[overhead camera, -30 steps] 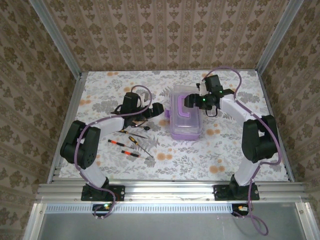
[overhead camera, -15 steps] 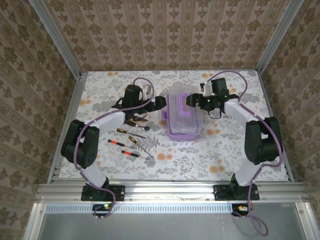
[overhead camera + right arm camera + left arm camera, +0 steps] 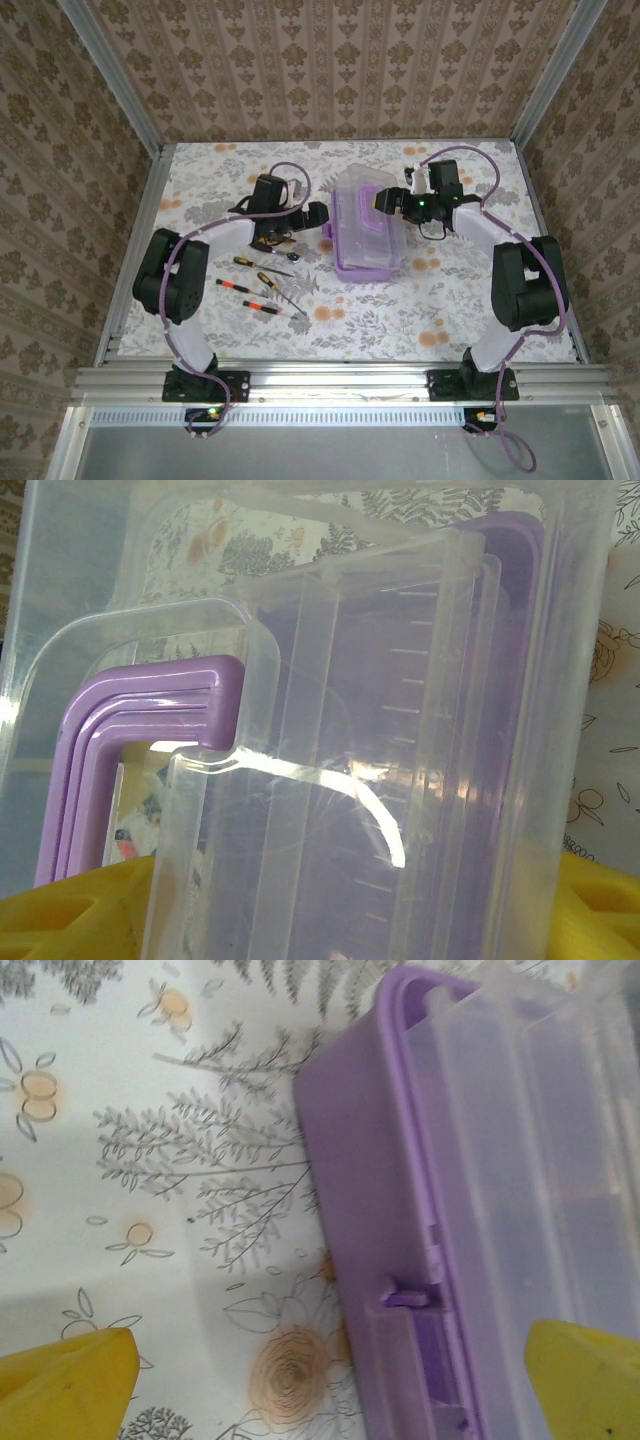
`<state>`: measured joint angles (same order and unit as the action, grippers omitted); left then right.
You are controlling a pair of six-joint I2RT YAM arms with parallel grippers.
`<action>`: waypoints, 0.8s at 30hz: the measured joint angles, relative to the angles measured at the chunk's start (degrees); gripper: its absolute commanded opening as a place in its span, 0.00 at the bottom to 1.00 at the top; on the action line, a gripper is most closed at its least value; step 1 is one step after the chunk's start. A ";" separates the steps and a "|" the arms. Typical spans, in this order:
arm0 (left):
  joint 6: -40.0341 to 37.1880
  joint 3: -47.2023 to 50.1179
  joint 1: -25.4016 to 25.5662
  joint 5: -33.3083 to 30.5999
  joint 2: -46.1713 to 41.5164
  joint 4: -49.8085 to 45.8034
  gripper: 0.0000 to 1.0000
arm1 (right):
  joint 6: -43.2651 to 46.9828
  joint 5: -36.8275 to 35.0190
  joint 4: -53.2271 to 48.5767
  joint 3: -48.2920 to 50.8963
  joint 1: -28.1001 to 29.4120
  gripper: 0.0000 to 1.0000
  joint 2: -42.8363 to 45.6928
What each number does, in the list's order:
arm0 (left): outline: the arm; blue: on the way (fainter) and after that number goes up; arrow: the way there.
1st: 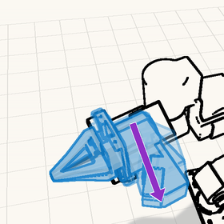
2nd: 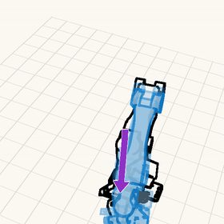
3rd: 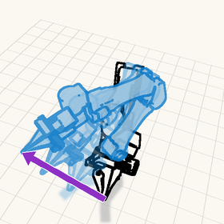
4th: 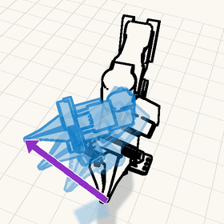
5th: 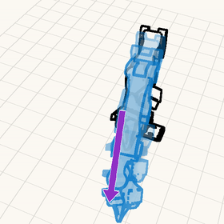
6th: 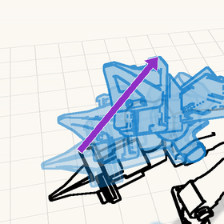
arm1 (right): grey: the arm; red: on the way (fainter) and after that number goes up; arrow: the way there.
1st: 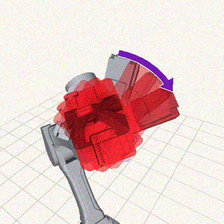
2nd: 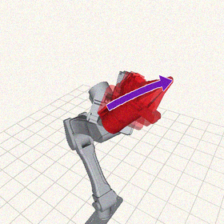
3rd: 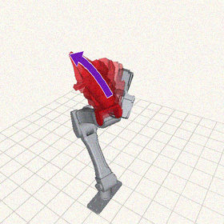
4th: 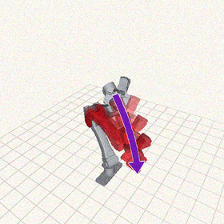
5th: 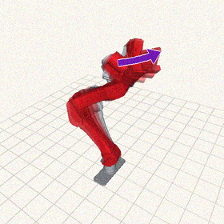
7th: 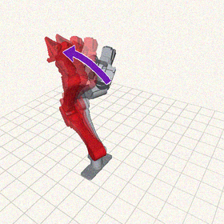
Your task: Pack the tool kit
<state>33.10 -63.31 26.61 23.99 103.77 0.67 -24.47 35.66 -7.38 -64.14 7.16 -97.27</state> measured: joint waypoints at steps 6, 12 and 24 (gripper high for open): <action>-0.35 -2.01 0.09 0.26 4.04 -0.44 1.00 | -0.02 0.42 -0.07 0.15 -0.07 0.72 0.15; -0.33 -2.69 0.50 1.42 5.05 0.94 1.00 | 0.00 0.57 -0.09 0.15 -0.15 0.72 0.15; -0.31 -4.70 0.74 2.97 8.17 1.68 1.00 | -1.22 2.08 1.38 0.90 -0.96 0.72 0.15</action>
<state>32.80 -68.01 27.35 26.96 111.94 2.35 -25.69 37.74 -6.00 -63.24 6.20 -97.12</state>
